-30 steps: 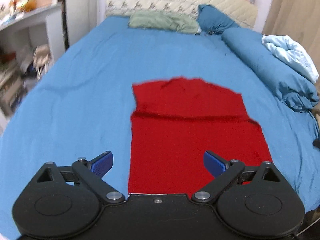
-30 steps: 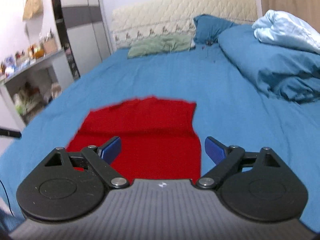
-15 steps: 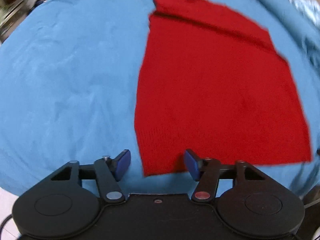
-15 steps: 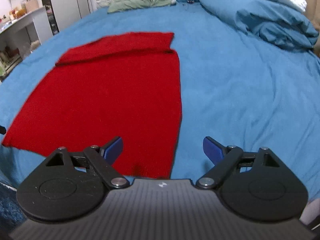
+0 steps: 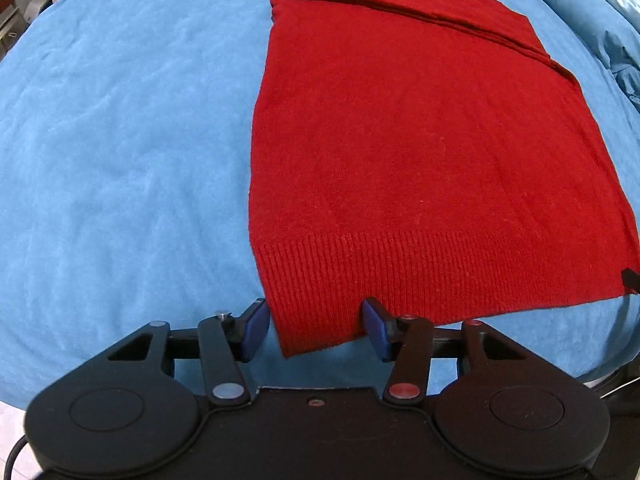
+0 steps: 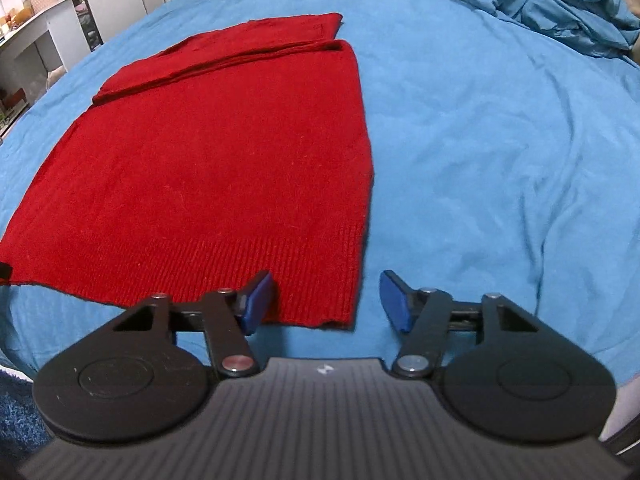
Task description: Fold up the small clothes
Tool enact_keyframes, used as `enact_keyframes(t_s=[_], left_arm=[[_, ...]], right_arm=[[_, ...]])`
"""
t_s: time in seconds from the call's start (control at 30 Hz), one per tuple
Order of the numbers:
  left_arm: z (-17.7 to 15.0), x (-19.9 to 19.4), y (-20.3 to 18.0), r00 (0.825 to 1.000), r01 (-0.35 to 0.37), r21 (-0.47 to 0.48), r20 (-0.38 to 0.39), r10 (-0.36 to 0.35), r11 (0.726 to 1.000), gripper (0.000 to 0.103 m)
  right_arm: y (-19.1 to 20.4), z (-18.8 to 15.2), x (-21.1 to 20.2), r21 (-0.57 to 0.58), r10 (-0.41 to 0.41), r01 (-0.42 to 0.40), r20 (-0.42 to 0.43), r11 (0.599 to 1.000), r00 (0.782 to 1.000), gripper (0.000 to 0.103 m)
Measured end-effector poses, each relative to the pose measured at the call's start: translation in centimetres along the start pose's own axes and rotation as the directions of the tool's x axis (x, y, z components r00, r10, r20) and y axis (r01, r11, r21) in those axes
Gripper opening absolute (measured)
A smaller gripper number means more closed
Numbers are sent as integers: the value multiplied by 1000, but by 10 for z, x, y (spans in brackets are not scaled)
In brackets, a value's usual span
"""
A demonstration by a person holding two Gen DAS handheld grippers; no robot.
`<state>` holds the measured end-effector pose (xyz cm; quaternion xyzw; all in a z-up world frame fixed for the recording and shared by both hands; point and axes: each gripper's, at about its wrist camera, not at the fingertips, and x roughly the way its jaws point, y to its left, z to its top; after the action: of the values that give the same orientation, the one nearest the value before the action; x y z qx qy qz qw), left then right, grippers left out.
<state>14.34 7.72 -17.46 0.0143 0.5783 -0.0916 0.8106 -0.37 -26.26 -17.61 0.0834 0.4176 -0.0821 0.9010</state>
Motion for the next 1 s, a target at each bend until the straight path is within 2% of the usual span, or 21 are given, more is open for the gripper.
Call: enact_keyframes(t_s=[0.03, 0.1, 0.17, 0.2, 0.23, 0.27, 0.5, 0.63, 0.83, 1.0], left_arm=[[1, 1, 1, 1000, -1, 5, 0, 1, 1000, 50], [1, 1, -2, 1000, -1, 12, 2, 1, 1000, 44], [0, 0, -3, 1000, -1, 17, 5, 1, 1000, 29], [-2, -1, -3, 1000, -5, 19, 7, 5, 1000, 25], [-3, -2, -4, 1000, -4, 18, 10, 4, 1000, 14], [-4, -3, -4, 1000, -2, 16, 13, 2, 1000, 10], [-7, -18, -1, 998, 2, -5, 55, -1, 1000, 6], [2, -49, 5, 988, 64, -56, 148, -55, 996, 6], [39, -102, 7, 949, 154, -79, 290, -125, 985, 6], [102, -132, 12, 903, 219, -120, 401, -155, 968, 6]], right_arm=[[1, 1, 1, -8, 3, -3, 2, 1000, 1000, 57], [4, 3, 2, -24, 13, -13, 3, 1000, 1000, 46], [7, 5, 2, -39, 18, -17, 6, 999, 1000, 36], [8, 6, 2, -46, 19, -18, 6, 999, 1000, 31], [8, 8, 3, -45, 21, -20, 5, 999, 1000, 25], [8, 9, 3, -40, 26, -25, 5, 999, 1000, 23], [1, 19, -6, 21, 65, -65, 23, 998, 998, 20], [-9, 36, -25, 80, 121, -126, 65, 989, 991, 20], [-21, 80, -54, 147, 187, -209, 150, 967, 971, 20], [-25, 152, -74, 162, 233, -280, 259, 946, 937, 20]])
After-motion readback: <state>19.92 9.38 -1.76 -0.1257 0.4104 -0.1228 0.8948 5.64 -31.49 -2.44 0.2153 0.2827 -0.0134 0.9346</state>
